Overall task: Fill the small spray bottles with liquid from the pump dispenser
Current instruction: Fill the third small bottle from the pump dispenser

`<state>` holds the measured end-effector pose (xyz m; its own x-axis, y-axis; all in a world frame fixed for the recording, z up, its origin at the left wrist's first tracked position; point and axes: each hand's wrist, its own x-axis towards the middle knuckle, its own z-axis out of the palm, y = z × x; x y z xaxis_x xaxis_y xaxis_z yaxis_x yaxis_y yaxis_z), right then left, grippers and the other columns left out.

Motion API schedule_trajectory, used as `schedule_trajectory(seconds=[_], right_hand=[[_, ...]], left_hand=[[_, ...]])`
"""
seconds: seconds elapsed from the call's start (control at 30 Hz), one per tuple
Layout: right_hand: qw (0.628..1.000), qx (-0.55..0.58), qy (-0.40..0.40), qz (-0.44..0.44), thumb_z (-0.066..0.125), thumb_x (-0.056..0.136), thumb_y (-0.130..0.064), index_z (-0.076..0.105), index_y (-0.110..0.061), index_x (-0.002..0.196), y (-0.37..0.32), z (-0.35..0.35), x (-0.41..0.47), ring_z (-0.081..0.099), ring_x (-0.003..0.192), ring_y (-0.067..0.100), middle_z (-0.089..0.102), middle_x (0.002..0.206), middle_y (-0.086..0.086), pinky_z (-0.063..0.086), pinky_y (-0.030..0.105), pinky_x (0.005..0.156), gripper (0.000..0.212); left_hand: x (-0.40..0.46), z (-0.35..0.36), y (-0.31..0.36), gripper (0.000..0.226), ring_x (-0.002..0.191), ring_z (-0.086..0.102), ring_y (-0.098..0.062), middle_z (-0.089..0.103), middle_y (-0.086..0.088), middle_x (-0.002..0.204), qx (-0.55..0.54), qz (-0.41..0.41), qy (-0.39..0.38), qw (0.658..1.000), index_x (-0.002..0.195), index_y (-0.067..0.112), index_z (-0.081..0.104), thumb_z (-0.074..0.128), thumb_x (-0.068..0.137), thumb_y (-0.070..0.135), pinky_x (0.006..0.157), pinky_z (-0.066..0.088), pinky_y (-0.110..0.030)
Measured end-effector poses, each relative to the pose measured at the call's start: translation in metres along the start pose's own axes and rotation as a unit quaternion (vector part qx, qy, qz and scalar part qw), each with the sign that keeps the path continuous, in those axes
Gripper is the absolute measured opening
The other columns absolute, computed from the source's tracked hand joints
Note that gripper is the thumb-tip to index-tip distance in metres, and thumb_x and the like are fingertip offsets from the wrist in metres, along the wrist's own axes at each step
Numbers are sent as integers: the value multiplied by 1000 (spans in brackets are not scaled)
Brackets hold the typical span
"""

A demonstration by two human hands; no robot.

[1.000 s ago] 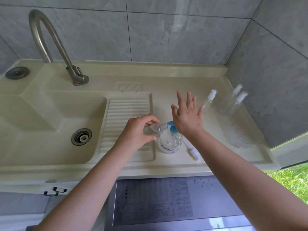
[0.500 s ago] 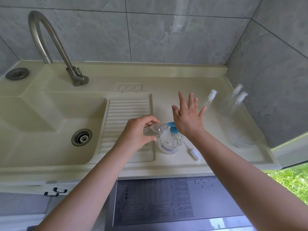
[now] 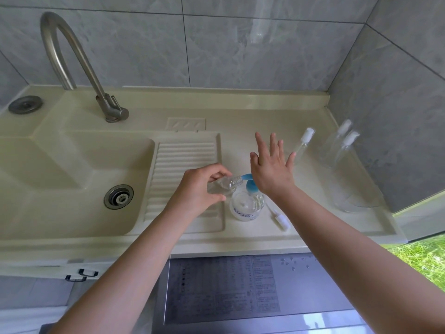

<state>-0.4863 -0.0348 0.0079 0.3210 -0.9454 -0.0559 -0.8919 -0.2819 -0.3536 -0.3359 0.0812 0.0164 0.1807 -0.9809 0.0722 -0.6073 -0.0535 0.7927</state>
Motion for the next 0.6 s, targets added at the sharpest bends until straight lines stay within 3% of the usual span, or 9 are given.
schedule_trajectory(seconds=[0.6], right_hand=[[1000, 21, 13, 16, 24, 106, -42, -2, -32, 160, 2, 3, -1, -9, 154, 31, -12, 167, 11, -7, 58, 120, 61]], left_hand=[[0, 1, -1, 52, 85, 57, 18, 69, 16, 92, 12, -9, 1, 1000, 103, 26, 71, 89, 60, 3, 79, 35, 4]])
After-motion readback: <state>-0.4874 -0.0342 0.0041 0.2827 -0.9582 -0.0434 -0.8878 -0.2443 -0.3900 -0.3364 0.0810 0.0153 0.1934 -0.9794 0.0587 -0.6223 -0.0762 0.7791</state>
